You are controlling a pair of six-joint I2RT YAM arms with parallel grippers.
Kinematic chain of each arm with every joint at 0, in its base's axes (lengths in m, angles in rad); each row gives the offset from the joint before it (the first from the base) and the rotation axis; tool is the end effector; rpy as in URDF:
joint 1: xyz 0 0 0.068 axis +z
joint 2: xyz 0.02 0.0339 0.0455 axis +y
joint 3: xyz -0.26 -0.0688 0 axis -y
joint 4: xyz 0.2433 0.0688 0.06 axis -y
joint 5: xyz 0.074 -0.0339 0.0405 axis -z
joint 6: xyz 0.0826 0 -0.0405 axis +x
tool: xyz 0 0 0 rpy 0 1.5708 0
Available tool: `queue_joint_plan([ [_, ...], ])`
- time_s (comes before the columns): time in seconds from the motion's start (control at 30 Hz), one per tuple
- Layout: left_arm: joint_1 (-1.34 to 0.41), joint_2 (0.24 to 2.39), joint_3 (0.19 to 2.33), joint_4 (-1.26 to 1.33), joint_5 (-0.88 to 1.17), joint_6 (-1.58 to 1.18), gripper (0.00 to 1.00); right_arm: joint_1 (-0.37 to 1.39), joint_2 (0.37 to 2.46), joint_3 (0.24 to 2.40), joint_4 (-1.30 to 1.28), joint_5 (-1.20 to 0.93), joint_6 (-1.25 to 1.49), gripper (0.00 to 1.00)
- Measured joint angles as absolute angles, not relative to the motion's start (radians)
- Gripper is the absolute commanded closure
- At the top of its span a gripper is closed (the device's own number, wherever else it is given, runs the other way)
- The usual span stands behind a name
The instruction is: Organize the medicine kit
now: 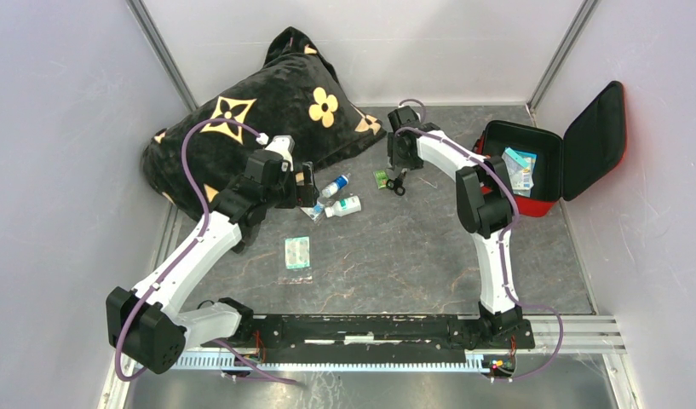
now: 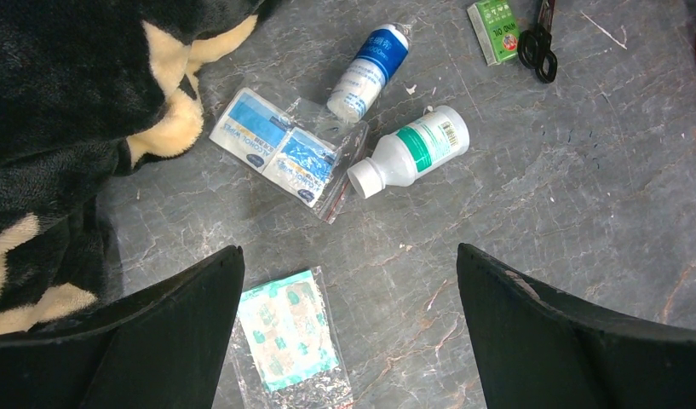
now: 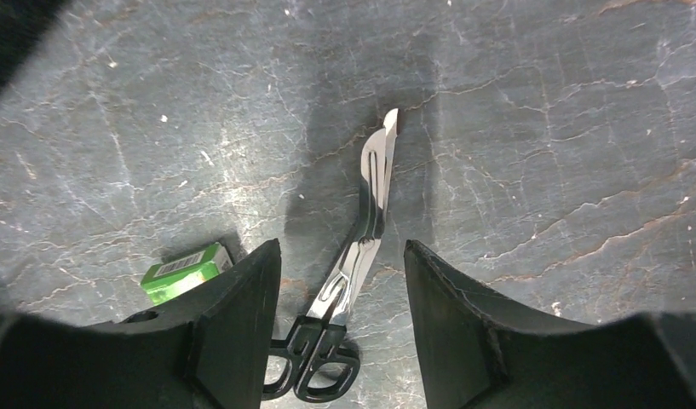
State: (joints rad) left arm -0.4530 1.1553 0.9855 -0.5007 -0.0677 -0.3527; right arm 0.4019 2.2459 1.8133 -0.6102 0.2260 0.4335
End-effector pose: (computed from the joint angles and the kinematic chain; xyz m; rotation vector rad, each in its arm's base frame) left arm 0.2610 -0.1208 0.2722 0.0765 2.2629 -0.3584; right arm 0.4733 0.1810 0.1355 0.1194 2.5688 0.0152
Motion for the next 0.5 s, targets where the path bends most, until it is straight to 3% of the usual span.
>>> queue_joint_plan([
  [0.2, -0.453, 1.155, 0.984, -0.501, -0.067, -0.353, 0.00, 0.402, 2.266, 1.801, -0.618, 0.223, 0.434, 0.42],
  [0.5, -0.453, 1.155, 0.984, -0.501, -0.067, -0.353, 0.00, 0.404, 2.267, 1.801, -0.615, 0.211, 0.434, 0.64],
])
